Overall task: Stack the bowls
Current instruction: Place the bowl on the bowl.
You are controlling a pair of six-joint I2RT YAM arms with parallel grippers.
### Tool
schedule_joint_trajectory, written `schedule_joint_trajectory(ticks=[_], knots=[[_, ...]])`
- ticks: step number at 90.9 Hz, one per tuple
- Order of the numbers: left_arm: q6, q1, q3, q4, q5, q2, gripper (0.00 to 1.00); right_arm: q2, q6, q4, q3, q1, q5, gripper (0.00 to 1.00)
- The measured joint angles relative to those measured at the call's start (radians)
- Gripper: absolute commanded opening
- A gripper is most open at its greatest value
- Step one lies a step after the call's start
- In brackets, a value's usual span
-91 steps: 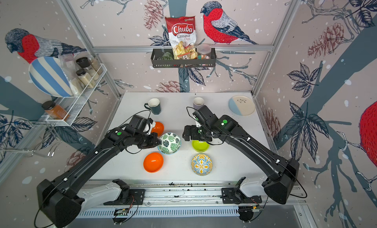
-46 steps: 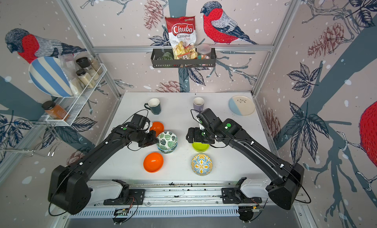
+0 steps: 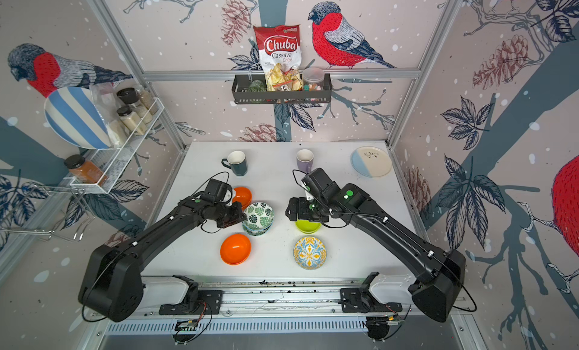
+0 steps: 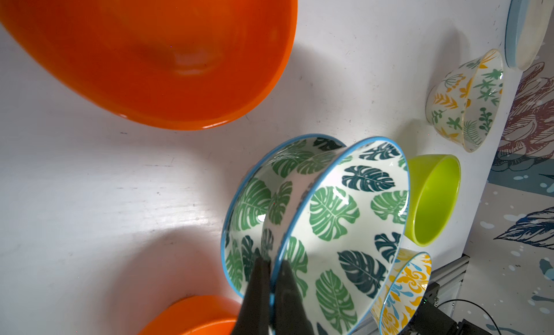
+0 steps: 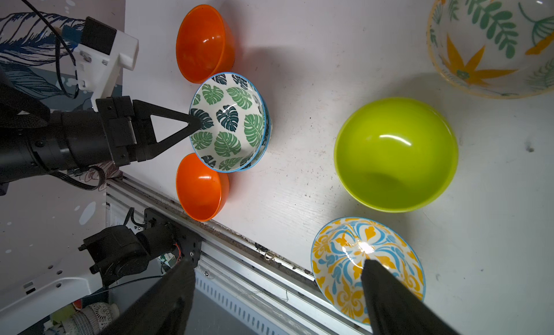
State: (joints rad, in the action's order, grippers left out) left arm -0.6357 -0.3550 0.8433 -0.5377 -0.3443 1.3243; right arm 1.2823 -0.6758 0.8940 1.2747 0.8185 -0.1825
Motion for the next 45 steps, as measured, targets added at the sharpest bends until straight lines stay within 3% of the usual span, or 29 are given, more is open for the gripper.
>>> schedule_joint_trajectory(ticks=[45], knots=[[-0.013, 0.006, -0.041, 0.043, 0.003, -0.001, 0.00, 0.000, 0.000, -0.006, -0.015, 0.000, -0.008, 0.87]])
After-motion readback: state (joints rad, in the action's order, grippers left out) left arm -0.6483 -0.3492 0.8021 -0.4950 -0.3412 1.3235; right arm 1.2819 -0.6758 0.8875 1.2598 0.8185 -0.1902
